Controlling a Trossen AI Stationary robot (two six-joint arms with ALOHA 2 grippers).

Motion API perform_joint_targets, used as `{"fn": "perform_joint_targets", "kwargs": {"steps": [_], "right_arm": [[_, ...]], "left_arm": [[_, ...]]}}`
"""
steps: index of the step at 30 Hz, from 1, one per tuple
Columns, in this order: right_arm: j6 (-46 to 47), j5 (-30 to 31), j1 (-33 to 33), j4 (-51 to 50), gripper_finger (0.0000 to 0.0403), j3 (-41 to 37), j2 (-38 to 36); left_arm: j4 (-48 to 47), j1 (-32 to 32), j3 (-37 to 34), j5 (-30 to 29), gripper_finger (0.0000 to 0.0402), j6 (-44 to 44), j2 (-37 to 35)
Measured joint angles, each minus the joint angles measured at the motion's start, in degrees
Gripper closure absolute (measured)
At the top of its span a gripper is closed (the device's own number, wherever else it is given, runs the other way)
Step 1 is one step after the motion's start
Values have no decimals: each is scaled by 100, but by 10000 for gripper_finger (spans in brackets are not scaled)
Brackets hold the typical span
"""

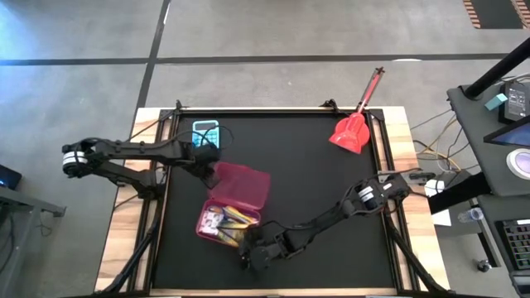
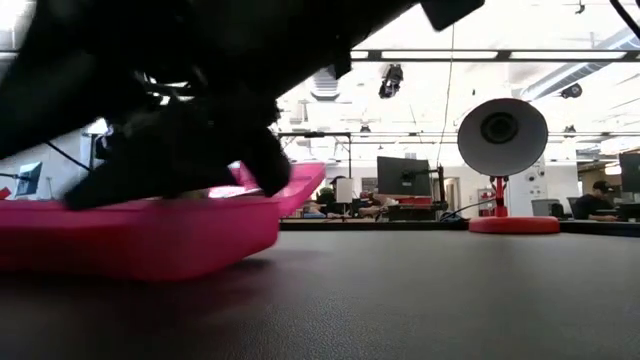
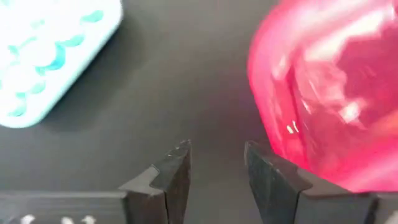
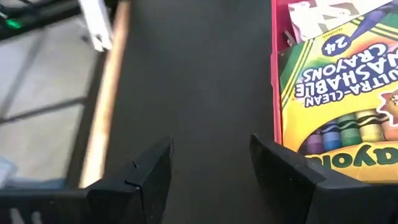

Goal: Pack school essentials
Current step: Close the pink supply box

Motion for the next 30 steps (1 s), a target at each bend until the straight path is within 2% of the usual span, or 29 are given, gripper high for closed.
{"fn": "perform_joint_targets", "kwargs": {"steps": [7,10,13,17,22,26,28,30], "right_arm": [[222,703,-22,-1958,198,-28,-468],[388,978,-38,-2877,197,-61,-555],[753,1360,-46,-3837,197,-70,-709],[1356,1716,-42,-4720,197,-169,-824],[1566,1731,135,-4623,197,-244,-999],[1527,1867,199,-4061,197,-328,-958],[1386,1868,193,-3630,197,-445,-894],[1271,1866,142,-3104,197,-589,-852]], "left_arm": [[35,-31,29,165,267,154,-211],[360,-120,-18,329,267,178,-334],[677,-245,-35,511,267,202,-405],[649,-297,-35,508,267,344,-474],[484,-291,-8,218,267,376,-606],[153,-293,68,-10,267,651,-890],[6,-292,90,-567,267,697,-1096],[-21,-290,77,-1383,267,553,-1289]]}}
